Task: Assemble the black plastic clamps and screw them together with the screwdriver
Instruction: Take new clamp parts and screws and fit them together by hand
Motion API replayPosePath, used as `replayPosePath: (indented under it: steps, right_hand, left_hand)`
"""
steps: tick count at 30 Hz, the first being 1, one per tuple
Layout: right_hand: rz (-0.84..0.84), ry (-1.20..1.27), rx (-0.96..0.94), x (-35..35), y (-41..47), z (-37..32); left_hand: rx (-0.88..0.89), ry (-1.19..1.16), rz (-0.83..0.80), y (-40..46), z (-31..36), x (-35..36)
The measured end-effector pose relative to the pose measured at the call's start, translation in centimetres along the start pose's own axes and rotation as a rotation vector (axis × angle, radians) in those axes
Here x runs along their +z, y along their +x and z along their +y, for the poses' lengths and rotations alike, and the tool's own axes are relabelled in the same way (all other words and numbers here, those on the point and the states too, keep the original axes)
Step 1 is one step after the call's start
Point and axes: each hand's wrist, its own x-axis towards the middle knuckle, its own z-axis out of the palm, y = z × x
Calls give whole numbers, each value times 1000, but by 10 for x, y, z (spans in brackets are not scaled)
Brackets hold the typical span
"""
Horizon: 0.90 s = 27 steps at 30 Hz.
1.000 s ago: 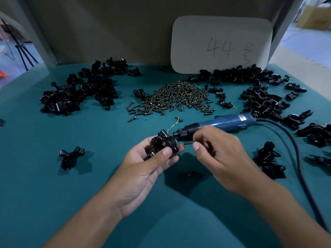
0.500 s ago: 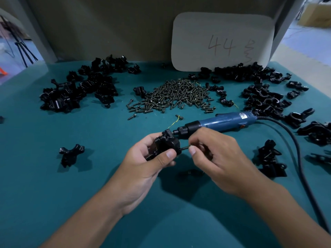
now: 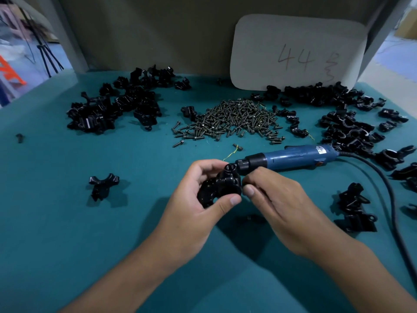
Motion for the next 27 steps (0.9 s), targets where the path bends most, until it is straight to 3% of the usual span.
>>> replayPosePath:
  steps: [10, 20, 27]
  right_hand:
    - [-32, 96, 146, 8, -2, 1]
    - [-100, 666, 391, 11, 0, -5]
    - [-95, 719, 396, 8, 1, -13]
  left_hand:
    - [68, 93, -40, -4, 0, 1]
    - [248, 260, -38, -8, 1, 1]
    - [244, 198, -57, -9, 1, 3]
